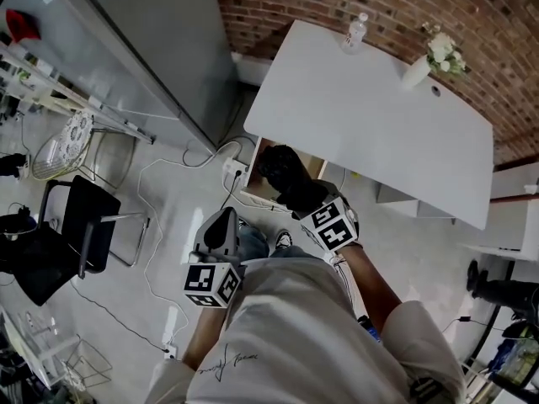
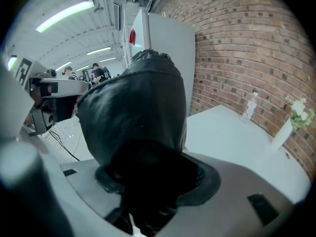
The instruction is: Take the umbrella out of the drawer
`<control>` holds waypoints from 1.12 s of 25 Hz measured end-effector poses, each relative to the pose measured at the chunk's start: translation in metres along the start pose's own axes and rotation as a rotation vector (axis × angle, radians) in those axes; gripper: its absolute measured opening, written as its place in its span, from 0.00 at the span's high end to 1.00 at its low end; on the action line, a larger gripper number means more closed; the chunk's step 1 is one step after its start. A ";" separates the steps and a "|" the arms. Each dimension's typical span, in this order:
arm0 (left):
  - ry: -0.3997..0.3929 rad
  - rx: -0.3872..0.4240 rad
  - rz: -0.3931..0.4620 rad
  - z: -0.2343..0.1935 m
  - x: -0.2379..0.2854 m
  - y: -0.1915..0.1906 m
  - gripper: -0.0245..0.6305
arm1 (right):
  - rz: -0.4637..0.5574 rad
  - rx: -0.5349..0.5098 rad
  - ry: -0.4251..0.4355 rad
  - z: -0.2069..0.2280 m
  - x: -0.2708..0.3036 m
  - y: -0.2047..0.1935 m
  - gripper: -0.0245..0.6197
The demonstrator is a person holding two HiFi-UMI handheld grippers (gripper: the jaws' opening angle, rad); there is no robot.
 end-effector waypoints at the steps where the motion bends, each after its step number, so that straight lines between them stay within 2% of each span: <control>1: 0.003 -0.002 0.007 0.001 -0.001 0.001 0.94 | 0.012 0.002 -0.004 0.001 -0.004 0.002 0.57; 16: 0.017 0.014 0.084 0.009 -0.011 0.014 0.94 | 0.128 0.025 -0.073 0.007 -0.051 -0.001 0.57; 28: 0.012 0.019 0.091 0.014 -0.032 0.007 0.94 | 0.269 0.052 -0.135 -0.006 -0.091 0.004 0.57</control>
Point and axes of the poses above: the fingertips, and each gripper's own axes: x forward along the fingers, z to its right, y out of its top, the point moved 8 cm from there along -x, backward along the fingers, and after that the axes turned 5 degrees about -x, right-handed, at the moved point
